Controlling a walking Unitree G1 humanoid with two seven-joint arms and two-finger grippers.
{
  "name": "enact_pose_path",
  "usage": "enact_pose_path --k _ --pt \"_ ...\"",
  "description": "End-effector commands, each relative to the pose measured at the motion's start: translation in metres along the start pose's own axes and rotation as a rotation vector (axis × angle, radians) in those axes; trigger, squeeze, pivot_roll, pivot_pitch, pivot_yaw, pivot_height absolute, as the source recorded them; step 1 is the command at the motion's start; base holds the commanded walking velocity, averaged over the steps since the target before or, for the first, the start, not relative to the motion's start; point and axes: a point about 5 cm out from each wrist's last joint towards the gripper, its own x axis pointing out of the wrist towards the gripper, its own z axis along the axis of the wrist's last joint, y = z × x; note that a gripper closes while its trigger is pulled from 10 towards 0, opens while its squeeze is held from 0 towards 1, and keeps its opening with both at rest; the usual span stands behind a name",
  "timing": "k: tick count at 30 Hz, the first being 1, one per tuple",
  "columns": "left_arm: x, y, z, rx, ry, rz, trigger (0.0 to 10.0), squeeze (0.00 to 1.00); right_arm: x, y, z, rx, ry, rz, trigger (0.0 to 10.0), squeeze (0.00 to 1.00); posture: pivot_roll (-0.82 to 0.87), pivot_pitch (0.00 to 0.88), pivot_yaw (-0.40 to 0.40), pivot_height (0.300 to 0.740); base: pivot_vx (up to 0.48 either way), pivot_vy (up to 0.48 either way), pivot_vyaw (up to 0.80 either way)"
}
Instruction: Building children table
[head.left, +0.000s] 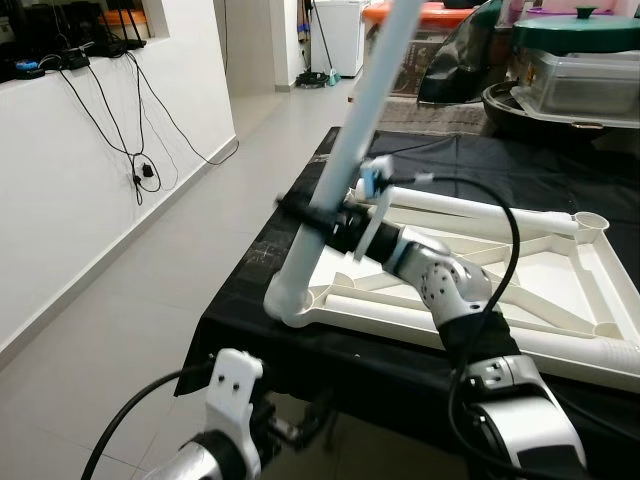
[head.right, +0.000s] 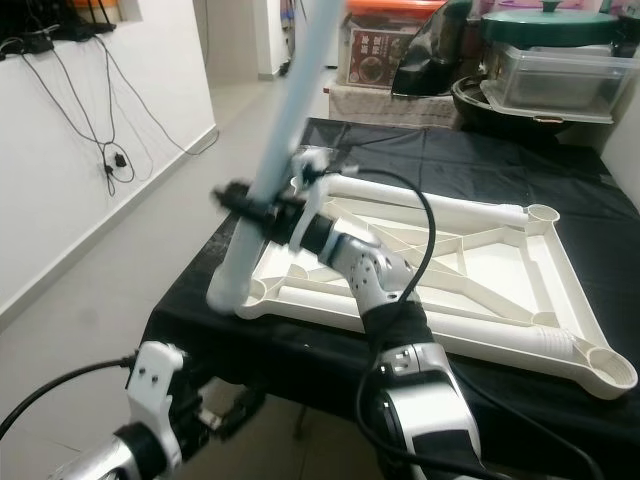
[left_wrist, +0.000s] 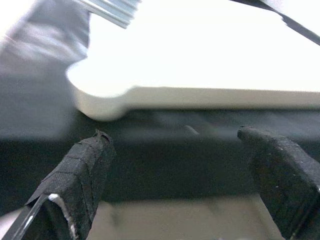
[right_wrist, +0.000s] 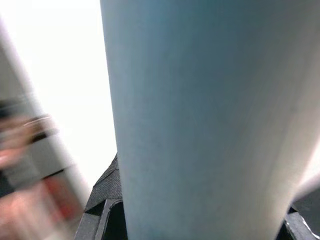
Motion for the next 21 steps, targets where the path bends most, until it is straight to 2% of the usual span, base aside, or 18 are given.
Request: enact_pose_path --k 1,4,5,7,8,11,12,17,21 --pt "0.003 0.011 0.001 0.020 -0.018 0.096 10.0 0.00 0.006 -0.002 0.008 -0.066 -0.069 -0.110 0.0 0.00 0.10 0.009 0.018 0.740 0.000 0.000 0.00" --pt "0.004 0.012 0.002 0.020 -0.024 0.119 10.0 0.00 0.011 0.000 0.010 -0.108 -0.095 -0.128 0.0 0.00 0.11 0.012 0.011 0.740 0.000 0.000 0.00" --pt "0.003 0.011 0.002 0.028 -0.026 0.132 10.0 0.00 0.014 0.004 0.010 -0.140 -0.087 -0.119 3.3 0.00 0.11 0.021 0.006 0.740 0.000 0.000 0.00" --pt "0.003 0.010 0.002 0.034 -0.029 0.141 10.0 0.00 0.017 0.006 0.009 -0.163 -0.081 -0.114 3.3 0.00 0.11 0.023 0.003 0.740 0.000 0.000 0.00" --pt "0.003 0.010 0.003 0.038 -0.031 0.145 10.0 0.00 0.019 0.007 0.009 -0.175 -0.077 -0.110 10.0 0.00 0.11 0.023 0.003 0.740 0.000 0.000 0.00" --pt "0.001 0.004 0.005 0.046 -0.046 0.150 10.0 0.00 0.030 0.020 0.002 -0.142 -0.051 -0.001 10.0 0.00 0.11 0.060 -0.008 0.740 0.000 0.000 0.00" --pt "0.000 -0.002 0.006 0.059 -0.056 0.158 10.0 0.00 0.041 0.027 0.002 -0.159 -0.044 0.044 10.0 0.00 0.12 0.086 -0.021 0.740 0.000 0.000 0.00" --pt "0.000 -0.008 0.006 0.058 -0.068 0.170 10.0 0.00 0.048 0.032 0.003 -0.188 -0.055 0.047 10.0 0.00 0.12 0.091 -0.021 0.740 0.000 0.000 0.00" --pt "-0.005 -0.021 0.010 0.052 -0.078 0.183 10.0 0.00 0.062 0.044 0.011 -0.206 -0.053 0.129 10.0 0.00 0.14 0.173 -0.046 0.740 0.000 0.000 0.00"
